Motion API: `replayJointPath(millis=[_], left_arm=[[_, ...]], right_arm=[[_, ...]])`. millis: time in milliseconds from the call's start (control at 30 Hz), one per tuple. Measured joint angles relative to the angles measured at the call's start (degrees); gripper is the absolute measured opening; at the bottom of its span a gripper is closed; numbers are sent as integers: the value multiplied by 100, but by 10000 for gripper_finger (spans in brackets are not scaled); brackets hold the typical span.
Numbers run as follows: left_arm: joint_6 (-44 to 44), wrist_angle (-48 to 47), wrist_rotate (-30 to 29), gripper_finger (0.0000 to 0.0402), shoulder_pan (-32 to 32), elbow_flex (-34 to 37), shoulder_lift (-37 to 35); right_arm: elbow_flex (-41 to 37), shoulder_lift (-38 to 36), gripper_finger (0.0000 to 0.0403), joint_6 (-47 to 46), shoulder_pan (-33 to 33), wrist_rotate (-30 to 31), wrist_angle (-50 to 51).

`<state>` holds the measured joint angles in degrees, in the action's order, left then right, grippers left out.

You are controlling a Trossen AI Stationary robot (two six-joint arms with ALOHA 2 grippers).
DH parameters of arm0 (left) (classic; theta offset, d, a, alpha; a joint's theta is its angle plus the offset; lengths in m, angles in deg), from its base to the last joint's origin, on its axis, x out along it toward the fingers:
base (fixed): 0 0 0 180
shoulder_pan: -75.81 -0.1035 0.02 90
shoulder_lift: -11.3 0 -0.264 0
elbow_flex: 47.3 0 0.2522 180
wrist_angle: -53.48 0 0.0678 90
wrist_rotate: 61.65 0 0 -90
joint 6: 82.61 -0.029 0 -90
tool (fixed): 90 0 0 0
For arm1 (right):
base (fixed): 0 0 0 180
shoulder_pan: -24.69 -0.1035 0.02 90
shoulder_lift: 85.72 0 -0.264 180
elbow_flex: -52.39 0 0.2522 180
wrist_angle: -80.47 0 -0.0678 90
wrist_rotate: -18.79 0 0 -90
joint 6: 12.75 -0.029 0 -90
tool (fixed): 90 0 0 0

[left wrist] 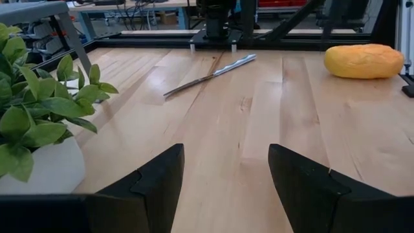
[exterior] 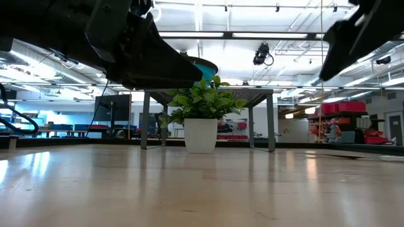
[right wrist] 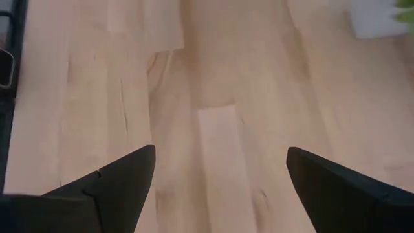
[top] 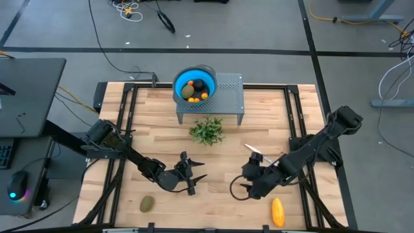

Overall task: Pick & Place Fruit
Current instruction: Put the brown kiwi into the blue strainer bowl on the shelf

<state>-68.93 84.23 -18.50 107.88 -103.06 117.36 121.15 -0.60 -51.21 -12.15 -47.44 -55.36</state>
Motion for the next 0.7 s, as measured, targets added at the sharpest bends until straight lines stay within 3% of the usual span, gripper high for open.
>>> replayJointPath(millis=[200, 400, 467, 533, 600, 700], left_arm=[[225, -13, 62, 233, 2, -39, 0], [361, -646, 1026, 233, 236, -444, -263], [460, -1761, 1082, 233, 394, -837, -497], [901, -3473, 1038, 233, 535, -1406, -642], [1606, -5329, 1147, 233, 629, -2081, -684], [2932, -7474, 1798, 233, 667, -2984, -684]], right_arm=[[-948, 2, 360, 593, 40, 24, -1918], [-1535, 2, 360, 1817, 200, 22, -3259], [-1663, 2, 360, 2209, 288, 23, -3511], [-1742, 2, 360, 2514, 407, 22, -3678], [-1829, 2, 360, 2798, 540, 24, -3807], [-1934, 2, 360, 3232, 730, 24, -4189]])
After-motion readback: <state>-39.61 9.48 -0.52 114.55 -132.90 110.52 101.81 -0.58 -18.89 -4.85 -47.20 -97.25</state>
